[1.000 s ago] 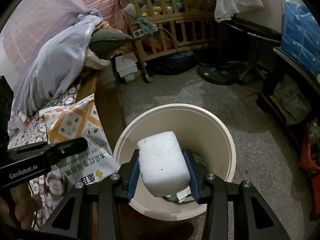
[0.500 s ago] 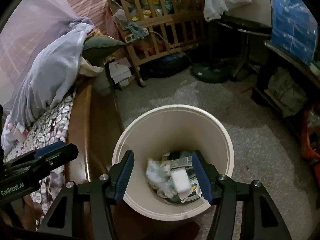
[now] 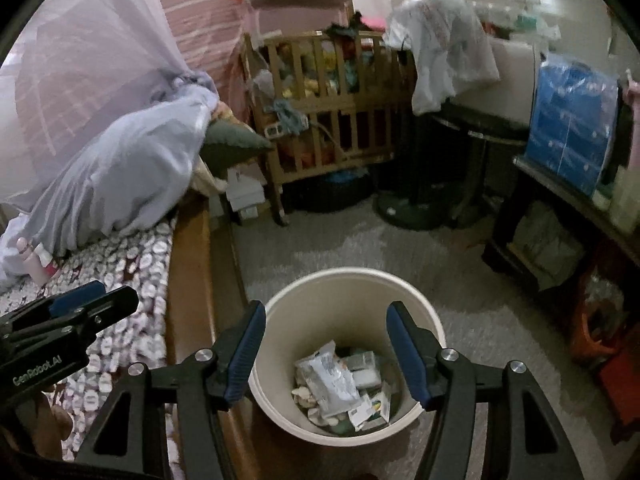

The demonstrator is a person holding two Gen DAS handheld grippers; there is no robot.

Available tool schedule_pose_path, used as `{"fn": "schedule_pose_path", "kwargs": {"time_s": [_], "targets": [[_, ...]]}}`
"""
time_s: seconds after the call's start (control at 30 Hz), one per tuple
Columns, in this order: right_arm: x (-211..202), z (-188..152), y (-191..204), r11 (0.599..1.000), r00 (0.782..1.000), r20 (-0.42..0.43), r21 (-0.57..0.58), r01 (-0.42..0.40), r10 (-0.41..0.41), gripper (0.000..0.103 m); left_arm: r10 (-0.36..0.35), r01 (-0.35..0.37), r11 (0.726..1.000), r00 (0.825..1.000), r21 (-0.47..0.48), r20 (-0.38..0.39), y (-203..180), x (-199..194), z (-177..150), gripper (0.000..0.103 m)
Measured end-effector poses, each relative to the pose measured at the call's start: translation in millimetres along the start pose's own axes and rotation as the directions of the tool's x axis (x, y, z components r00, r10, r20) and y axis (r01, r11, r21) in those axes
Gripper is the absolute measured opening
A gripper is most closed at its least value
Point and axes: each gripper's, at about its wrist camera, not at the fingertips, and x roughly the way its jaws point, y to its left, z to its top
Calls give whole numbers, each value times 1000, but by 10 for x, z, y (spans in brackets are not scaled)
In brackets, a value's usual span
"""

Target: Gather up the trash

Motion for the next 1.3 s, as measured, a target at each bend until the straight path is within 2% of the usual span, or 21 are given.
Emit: {"fn": "schedule_pose_path", "kwargs": {"time_s": [0.27, 0.53, 1.3], "targets": [[-290, 59, 228, 999, 997, 76, -43, -2, 5, 67, 35, -36, 999, 996, 5, 77, 96, -281, -2, 58], [-412, 76, 294, 999, 995, 101, -39, -5, 9, 68, 71, -71, 997, 991, -5, 116, 179, -392, -20, 58], [-386, 86, 318, 999, 996, 86, -43, -11, 15, 68, 95, -96, 995, 990, 0, 106, 241, -358, -68, 58]]}}
